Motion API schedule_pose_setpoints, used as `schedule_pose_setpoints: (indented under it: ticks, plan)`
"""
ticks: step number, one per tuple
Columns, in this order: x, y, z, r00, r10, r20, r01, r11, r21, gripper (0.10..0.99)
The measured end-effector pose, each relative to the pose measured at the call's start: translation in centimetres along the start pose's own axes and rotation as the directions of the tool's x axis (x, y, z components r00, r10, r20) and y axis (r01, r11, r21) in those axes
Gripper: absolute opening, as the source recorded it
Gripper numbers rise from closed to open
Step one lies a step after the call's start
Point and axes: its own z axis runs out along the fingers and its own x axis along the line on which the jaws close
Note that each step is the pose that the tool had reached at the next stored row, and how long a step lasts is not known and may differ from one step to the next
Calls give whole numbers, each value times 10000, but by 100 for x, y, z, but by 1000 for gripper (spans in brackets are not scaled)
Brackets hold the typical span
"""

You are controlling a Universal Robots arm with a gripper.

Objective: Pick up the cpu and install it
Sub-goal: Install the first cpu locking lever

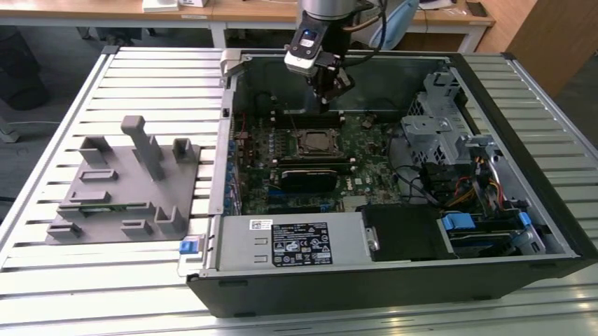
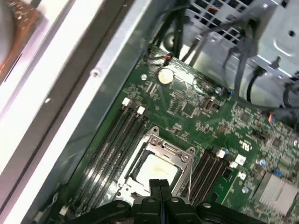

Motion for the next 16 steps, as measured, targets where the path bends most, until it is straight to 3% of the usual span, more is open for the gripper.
schedule_pose_setpoints:
  ticks: [4, 8, 12, 16]
  plan:
    - [1, -2, 4, 9985, -550, -16, 550, 9985, -37, 122]
    - [2, -2, 7, 9920, -1260, -30, 1259, 9920, -94, 122]
    - [2, -2, 9, 9801, -1982, -43, 1981, 9801, -149, 122]
    - [2, -2, 12, 9634, -2680, -52, 2679, 9632, -205, 122]
